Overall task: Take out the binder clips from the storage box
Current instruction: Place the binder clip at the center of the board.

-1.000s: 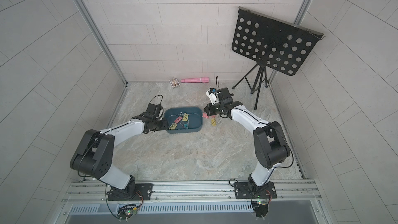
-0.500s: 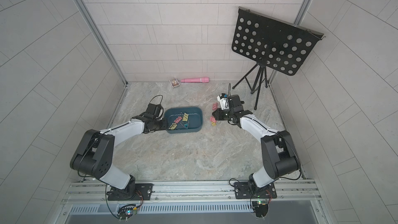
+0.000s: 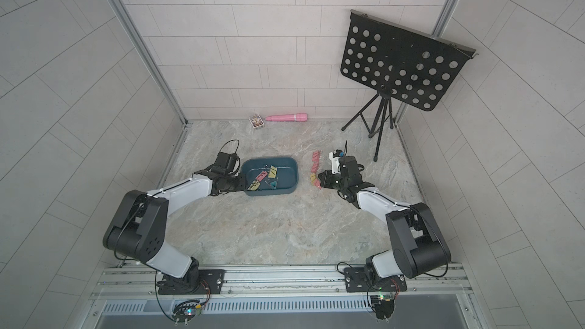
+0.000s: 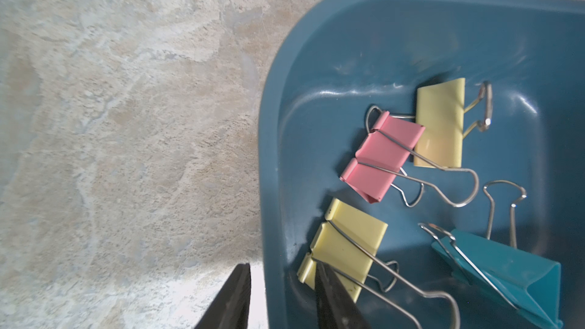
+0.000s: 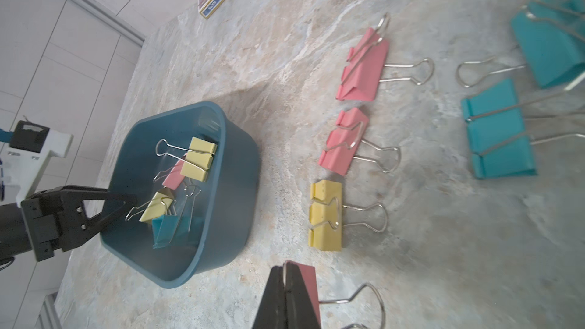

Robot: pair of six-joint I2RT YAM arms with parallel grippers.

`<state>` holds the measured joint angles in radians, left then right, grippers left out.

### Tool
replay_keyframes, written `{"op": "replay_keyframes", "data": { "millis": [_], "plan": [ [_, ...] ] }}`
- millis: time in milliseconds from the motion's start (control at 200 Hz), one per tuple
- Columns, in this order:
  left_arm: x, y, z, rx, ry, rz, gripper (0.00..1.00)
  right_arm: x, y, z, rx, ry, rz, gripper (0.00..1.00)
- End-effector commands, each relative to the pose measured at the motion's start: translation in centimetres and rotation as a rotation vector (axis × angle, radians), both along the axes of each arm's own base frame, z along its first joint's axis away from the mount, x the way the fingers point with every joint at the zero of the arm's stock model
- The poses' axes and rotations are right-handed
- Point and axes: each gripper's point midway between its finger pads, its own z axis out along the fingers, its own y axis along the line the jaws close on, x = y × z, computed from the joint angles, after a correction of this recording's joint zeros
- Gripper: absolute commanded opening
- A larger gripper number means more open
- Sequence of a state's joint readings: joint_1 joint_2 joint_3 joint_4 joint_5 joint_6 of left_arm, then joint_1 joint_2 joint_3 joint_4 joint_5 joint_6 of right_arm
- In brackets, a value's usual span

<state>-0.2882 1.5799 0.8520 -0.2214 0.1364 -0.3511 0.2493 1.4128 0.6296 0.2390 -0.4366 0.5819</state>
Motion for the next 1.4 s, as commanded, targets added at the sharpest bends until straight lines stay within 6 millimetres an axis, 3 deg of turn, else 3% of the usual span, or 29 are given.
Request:
{"op": "replay_keyframes", "data": {
  "millis": [0, 545, 966, 1396],
  "plan": [
    [-0.4, 0.3, -0.1, -0.004, 0.017, 0.010, 0.42, 0.7, -0.8, 1.9, 0.001, -0.102, -0.087, 0.04],
    [-0.4, 0.0, -0.1, -0.018, 0.015, 0.006, 0.42, -1.4, -0.6, 0.2, 0.032, -0.198, -0.209, 0.00],
    [-0.4, -0.1, -0.1, -0.020, 0.017, 0.006, 0.42, -1.3, -0.5, -2.4, 0.073, -0.187, -0.242, 0.00],
    [-0.4, 0.0, -0.2, -0.018, 0.022, 0.008, 0.42, -1.4, -0.1, -3.1, 0.078, -0.188, -0.244, 0.00]
  ]
}}
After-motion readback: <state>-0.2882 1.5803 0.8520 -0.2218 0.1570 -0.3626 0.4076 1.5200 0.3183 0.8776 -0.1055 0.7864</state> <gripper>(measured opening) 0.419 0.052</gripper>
